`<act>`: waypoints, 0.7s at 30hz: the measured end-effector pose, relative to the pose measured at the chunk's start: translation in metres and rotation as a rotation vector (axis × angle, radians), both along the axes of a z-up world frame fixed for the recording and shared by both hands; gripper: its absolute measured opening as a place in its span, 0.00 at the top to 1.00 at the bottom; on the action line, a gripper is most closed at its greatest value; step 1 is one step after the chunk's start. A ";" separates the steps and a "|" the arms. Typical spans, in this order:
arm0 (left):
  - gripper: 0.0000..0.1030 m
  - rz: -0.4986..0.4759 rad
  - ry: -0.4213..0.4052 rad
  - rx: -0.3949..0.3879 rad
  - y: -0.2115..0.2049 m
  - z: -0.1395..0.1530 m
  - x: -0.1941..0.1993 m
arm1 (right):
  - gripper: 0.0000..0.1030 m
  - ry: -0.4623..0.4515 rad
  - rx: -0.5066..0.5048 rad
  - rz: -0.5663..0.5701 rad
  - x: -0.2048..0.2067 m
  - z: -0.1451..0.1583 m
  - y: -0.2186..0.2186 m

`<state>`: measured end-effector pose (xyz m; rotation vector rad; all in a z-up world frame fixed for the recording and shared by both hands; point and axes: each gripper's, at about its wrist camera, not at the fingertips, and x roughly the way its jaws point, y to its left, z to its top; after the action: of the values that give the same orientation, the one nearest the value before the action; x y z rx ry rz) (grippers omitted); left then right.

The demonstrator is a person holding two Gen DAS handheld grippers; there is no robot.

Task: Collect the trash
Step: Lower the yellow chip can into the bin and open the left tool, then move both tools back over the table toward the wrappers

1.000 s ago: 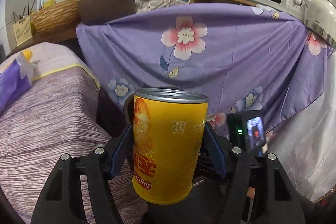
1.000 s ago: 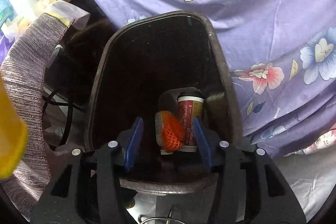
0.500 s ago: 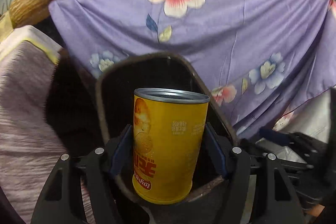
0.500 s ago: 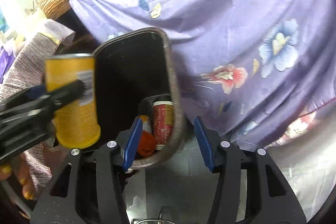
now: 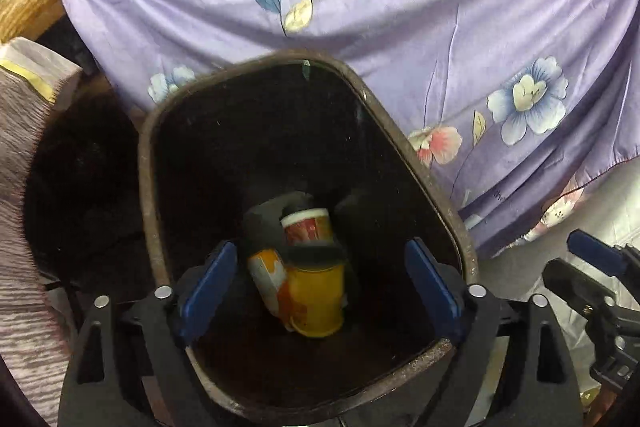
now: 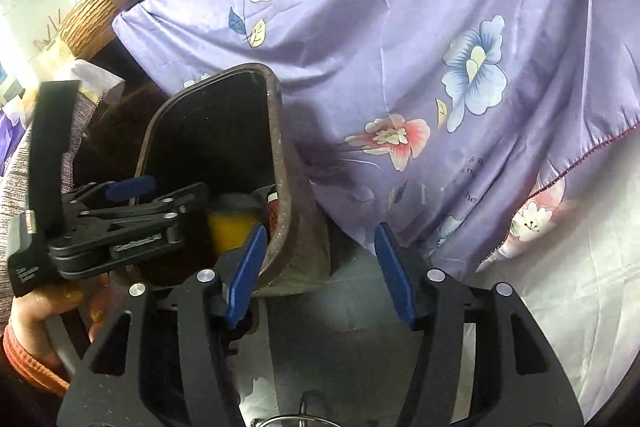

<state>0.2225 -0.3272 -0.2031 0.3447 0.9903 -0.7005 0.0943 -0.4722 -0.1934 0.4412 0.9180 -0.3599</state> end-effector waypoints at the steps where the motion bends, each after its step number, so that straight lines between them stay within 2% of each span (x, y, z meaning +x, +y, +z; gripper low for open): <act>1: 0.16 0.008 -0.003 -0.009 0.003 0.004 -0.001 | 0.45 -0.002 0.001 0.000 0.000 0.000 0.000; 5: 0.16 0.040 -0.008 -0.065 0.015 0.022 -0.002 | 0.45 -0.012 -0.002 0.008 0.002 0.005 0.004; 10: 0.15 0.053 -0.068 -0.109 0.036 0.052 -0.021 | 0.45 -0.035 -0.013 0.024 0.006 0.016 0.011; 16: 0.13 0.080 -0.136 -0.180 0.072 0.101 -0.047 | 0.41 -0.061 -0.022 0.047 0.010 0.032 0.023; 21: 0.09 0.105 -0.205 -0.215 0.117 0.146 -0.071 | 0.40 -0.110 -0.036 0.118 0.020 0.056 0.054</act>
<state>0.1512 -0.2105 -0.0566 0.1707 0.7258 -0.6558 0.1146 -0.4180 -0.1379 0.3684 0.8254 -0.2421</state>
